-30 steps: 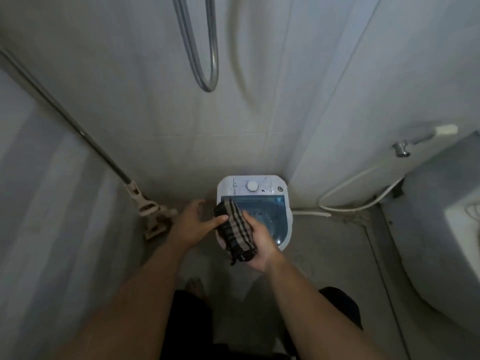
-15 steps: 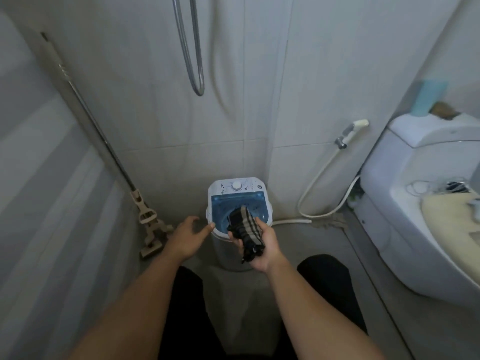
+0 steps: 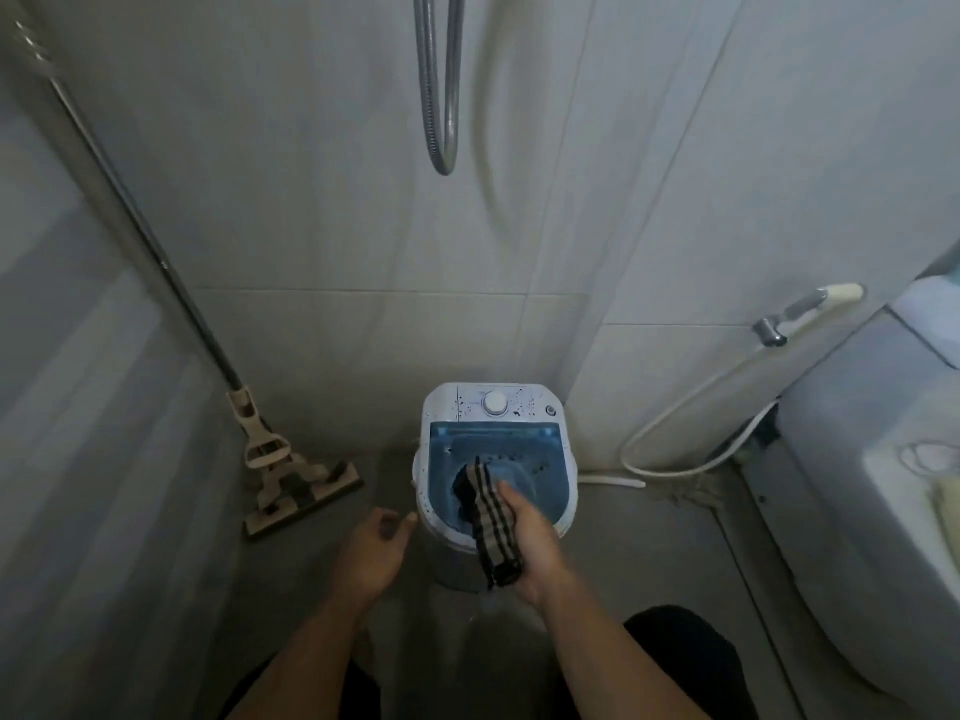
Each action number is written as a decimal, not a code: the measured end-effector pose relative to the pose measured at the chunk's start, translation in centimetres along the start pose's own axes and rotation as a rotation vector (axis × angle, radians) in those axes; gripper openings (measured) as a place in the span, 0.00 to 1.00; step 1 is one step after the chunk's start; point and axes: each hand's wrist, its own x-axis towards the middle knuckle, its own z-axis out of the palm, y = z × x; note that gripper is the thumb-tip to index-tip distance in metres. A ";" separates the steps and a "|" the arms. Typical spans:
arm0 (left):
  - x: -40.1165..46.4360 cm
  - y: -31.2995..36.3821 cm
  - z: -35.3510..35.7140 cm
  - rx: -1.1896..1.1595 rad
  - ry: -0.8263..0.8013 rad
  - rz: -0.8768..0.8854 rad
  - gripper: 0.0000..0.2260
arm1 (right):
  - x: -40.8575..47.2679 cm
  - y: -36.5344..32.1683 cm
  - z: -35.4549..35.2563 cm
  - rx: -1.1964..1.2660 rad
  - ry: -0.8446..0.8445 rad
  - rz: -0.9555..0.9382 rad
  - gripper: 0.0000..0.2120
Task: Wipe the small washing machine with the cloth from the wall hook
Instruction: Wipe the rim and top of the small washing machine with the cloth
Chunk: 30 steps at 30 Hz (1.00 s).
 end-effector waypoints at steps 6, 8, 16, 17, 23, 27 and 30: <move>9.0 -1.0 1.7 -0.105 0.039 -0.060 0.14 | 12.1 -7.5 6.1 -0.878 0.029 -0.619 0.21; 11.5 -1.6 2.1 -0.152 0.052 -0.078 0.13 | 15.8 -9.0 7.4 -1.155 0.035 -0.793 0.22; 16.0 -3.4 4.5 -0.250 0.058 -0.102 0.12 | 22.4 -6.2 6.4 -1.723 0.113 -1.166 0.21; 16.1 -3.4 4.6 -0.258 0.055 -0.100 0.11 | 22.5 -5.8 6.3 -1.727 0.137 -1.191 0.21; 17.1 -4.5 5.4 -0.337 0.032 -0.075 0.13 | 22.7 -5.3 6.5 -1.799 0.199 -1.189 0.22; 17.3 -4.6 5.6 -0.430 -0.016 -0.062 0.10 | 22.2 -5.4 6.7 -1.810 0.160 -1.161 0.21; 17.1 -4.3 5.4 -0.540 -0.026 -0.087 0.11 | 22.2 -6.6 6.7 -1.832 0.003 -1.178 0.20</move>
